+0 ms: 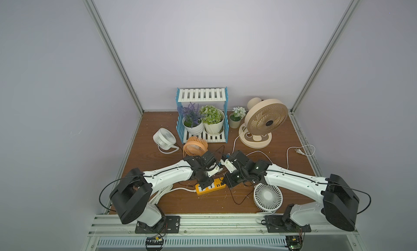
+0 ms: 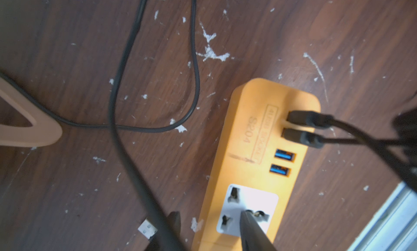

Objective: Unplug the desk fan from the power strip
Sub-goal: Remove the plug from the socket.

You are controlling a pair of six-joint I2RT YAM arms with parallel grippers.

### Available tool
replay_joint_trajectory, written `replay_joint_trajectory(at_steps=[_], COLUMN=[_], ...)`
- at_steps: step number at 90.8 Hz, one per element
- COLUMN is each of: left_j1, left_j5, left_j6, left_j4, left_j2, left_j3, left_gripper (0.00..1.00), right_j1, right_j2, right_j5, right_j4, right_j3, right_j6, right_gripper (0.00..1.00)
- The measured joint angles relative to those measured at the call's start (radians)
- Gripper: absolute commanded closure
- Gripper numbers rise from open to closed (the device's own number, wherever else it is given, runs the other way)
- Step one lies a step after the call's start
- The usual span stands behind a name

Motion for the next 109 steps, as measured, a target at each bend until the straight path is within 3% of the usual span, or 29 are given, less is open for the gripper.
replay_joint_trajectory(at_steps=[49, 109], left_j1=[-0.005, -0.005], left_j5=[-0.003, -0.005], left_j6=[0.000, 0.000], left_j4=[0.003, -0.007], left_j2=[0.007, 0.016], left_j3=[0.006, 0.016], left_gripper=[0.54, 0.54], right_j1=[-0.031, -0.040], right_j2=[-0.086, -0.113], right_j5=[-0.010, -0.098], right_j4=[0.084, 0.172], right_j3=[-0.111, -0.117], right_j6=[0.045, 0.051], right_gripper=[1.00, 1.00])
